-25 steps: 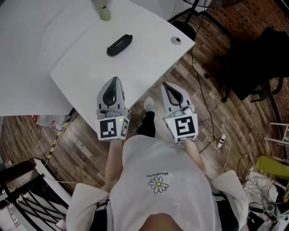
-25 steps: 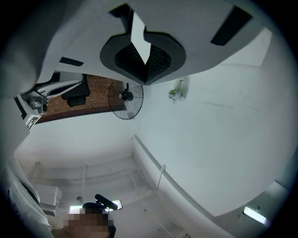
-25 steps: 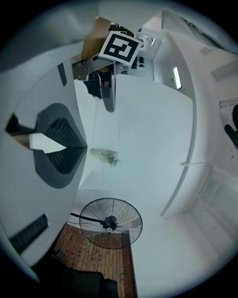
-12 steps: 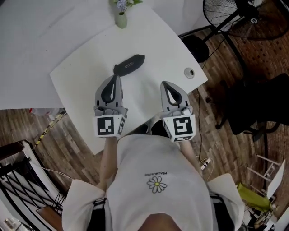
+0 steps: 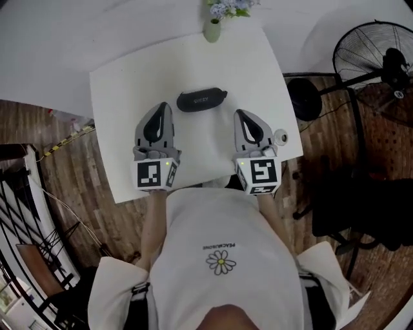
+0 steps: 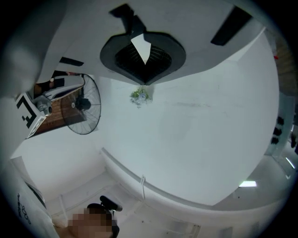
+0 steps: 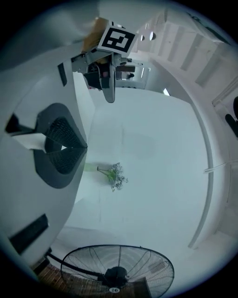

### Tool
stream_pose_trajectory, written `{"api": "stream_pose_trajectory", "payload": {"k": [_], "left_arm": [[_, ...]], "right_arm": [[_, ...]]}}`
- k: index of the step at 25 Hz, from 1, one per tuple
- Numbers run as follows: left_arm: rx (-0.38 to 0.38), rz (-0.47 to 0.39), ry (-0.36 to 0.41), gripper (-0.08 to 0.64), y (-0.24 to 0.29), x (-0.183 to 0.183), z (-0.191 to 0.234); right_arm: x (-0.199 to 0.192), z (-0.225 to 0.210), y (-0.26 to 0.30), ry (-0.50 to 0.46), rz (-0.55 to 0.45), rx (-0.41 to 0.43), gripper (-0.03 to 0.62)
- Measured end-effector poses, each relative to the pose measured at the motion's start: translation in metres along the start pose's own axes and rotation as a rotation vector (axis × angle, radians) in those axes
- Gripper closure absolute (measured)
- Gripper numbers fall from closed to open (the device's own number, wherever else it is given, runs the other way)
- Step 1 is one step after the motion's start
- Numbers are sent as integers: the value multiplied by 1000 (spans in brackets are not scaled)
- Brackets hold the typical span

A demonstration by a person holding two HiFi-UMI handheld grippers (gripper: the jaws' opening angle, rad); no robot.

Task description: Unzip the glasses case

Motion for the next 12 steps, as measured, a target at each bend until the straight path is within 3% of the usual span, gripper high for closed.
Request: {"api": "stream_pose_trajectory", "payload": {"k": [5, 12], "left_arm": [[139, 50, 47, 554, 5, -8, -3], [185, 107, 56, 552, 14, -28, -15]], "right_arm": [[0, -18, 23, -1, 19, 121, 588], [-14, -34, 44, -45, 49, 218, 588]]}}
Point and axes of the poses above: the fingertips, and each gripper's own axes: y forward along the fingers, z to its left, x out of its top, the point moved 6 cm from there along -y, backward along the fingers, and after that the axes turned 6 degrees about -z, right-handed, at the moved point
